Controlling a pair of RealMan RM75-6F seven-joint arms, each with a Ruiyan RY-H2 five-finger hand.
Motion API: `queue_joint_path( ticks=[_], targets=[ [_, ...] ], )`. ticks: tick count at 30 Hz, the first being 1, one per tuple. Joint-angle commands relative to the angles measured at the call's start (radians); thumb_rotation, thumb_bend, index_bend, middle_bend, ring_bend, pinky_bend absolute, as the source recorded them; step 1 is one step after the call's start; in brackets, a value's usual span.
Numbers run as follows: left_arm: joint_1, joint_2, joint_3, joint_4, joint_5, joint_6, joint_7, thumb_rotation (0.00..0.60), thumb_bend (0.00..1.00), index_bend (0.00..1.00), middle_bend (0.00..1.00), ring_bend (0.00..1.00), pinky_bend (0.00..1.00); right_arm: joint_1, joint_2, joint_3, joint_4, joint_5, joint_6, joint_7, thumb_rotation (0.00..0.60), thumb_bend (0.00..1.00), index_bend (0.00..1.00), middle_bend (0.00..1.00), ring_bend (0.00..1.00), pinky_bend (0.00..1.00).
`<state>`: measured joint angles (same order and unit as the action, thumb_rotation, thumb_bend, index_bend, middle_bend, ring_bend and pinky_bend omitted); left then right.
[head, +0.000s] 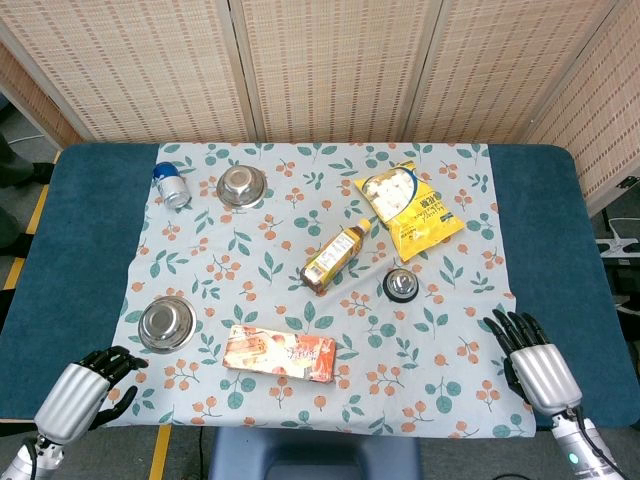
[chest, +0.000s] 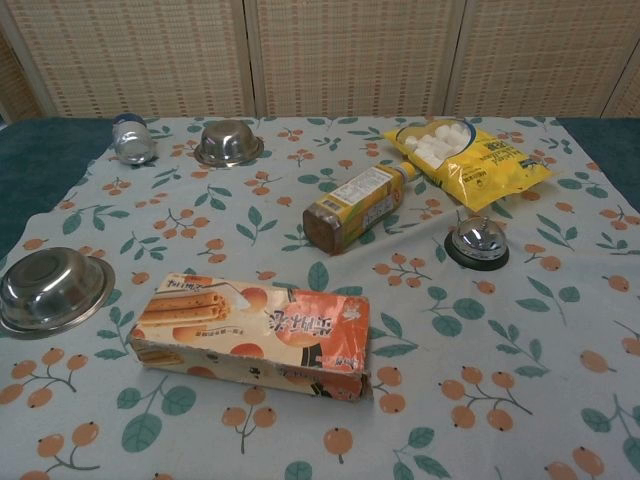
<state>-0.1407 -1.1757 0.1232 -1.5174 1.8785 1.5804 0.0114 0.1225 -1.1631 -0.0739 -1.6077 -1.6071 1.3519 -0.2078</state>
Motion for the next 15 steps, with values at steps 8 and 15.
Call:
queue_joint_path(
  ticks=[8, 15],
  targets=[
    [0.0, 0.0, 0.001, -0.004, 0.005, 0.001, 0.002, 0.6, 0.43, 0.36, 0.44, 0.3, 0.47, 0.001, -0.007, 0.002, 0.009, -0.009, 0.003, -0.012, 0.6, 0.89, 0.0, 0.0, 0.0, 0.07],
    [0.002, 0.005, 0.002, -0.011, -0.003, -0.001, -0.003, 0.6, 0.43, 0.36, 0.44, 0.3, 0.48, 0.051, -0.104, 0.04, 0.121, -0.046, -0.011, 0.007, 0.6, 1.0, 0.0, 0.0, 0.0, 0.06]
  ],
)
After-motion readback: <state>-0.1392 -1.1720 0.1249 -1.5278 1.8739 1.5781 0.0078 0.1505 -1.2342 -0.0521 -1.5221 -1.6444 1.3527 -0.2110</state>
